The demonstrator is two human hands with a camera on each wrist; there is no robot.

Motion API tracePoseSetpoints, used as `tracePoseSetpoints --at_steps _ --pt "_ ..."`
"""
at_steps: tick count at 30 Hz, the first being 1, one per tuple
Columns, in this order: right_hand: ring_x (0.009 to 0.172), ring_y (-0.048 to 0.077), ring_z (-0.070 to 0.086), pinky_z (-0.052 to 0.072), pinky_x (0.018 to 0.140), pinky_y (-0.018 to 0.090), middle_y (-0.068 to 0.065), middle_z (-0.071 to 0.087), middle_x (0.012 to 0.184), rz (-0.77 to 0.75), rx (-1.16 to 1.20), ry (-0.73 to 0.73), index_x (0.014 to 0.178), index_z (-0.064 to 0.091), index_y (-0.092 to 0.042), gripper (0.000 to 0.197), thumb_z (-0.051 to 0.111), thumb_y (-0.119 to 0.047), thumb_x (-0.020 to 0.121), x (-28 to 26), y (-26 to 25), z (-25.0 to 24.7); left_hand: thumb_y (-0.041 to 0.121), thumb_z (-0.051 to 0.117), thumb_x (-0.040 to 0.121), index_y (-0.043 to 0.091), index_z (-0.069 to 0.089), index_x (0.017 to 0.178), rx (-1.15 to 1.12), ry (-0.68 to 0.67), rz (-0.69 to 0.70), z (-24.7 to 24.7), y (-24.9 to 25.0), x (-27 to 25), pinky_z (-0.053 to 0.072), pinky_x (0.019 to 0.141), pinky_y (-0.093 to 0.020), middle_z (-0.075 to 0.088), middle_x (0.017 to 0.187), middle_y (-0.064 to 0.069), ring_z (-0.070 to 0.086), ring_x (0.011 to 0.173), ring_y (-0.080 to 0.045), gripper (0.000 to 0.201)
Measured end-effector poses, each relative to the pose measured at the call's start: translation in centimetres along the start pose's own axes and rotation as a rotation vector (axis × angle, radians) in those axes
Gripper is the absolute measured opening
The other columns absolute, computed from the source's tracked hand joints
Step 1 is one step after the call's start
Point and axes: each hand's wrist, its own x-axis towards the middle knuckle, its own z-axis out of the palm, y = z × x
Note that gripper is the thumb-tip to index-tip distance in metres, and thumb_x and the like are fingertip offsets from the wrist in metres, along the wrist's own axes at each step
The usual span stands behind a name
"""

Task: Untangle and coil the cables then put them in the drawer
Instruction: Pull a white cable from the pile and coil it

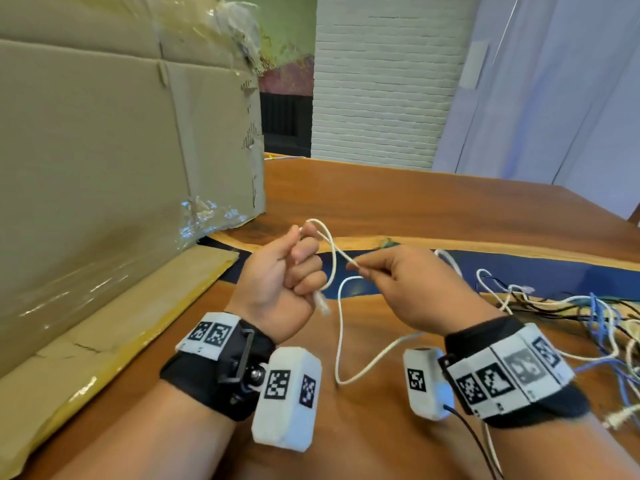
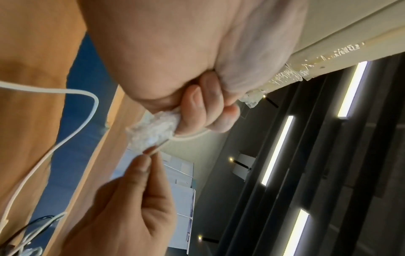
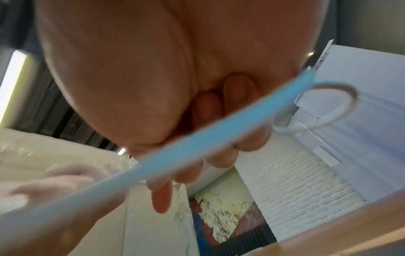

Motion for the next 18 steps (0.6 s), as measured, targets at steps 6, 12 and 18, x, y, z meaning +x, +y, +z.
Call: tracePoseSetpoints --at_steps 6,12,18 --pt "0.065 0.012 0.055 0.043 0.057 0.034 -0.005 0.064 0.07 -0.008 -0.29 -0.235 0.092 0.071 -0.028 0.029 0.05 -0.043 0.104 -0.9 -2.1 2.5 0.018 0.037 0.111 0.004 0.06 0.125 0.064 0.272 0.155 -1.2 -1.7 0.9 0.059 0.087 -0.034 0.074 0.123 -0.003 0.076 0.088 -0.021 0.031" --pt "0.059 0.012 0.05 0.043 0.06 0.038 -0.003 0.059 0.065 -0.054 -0.176 -0.335 0.081 0.065 -0.024 0.03 0.055 -0.044 0.102 -3.9 -2.7 1.5 0.021 0.045 0.109 0.022 0.063 0.12 0.934 0.173 0.107 -0.1 -2.7 0.4 0.057 0.083 -0.039 0.069 0.126 0.006 0.076 0.094 -0.02 0.021" --pt "0.07 0.011 0.066 0.056 0.072 0.045 -0.009 0.073 0.074 -0.028 0.135 0.051 0.081 0.077 -0.033 0.014 0.073 -0.042 0.09 -6.1 0.2 -0.6 0.03 0.042 0.108 0.015 0.063 0.089 1.41 -0.146 -0.103 1.4 -3.3 -1.1 0.045 0.059 -0.037 0.058 0.058 0.001 0.053 0.053 -0.019 0.031"
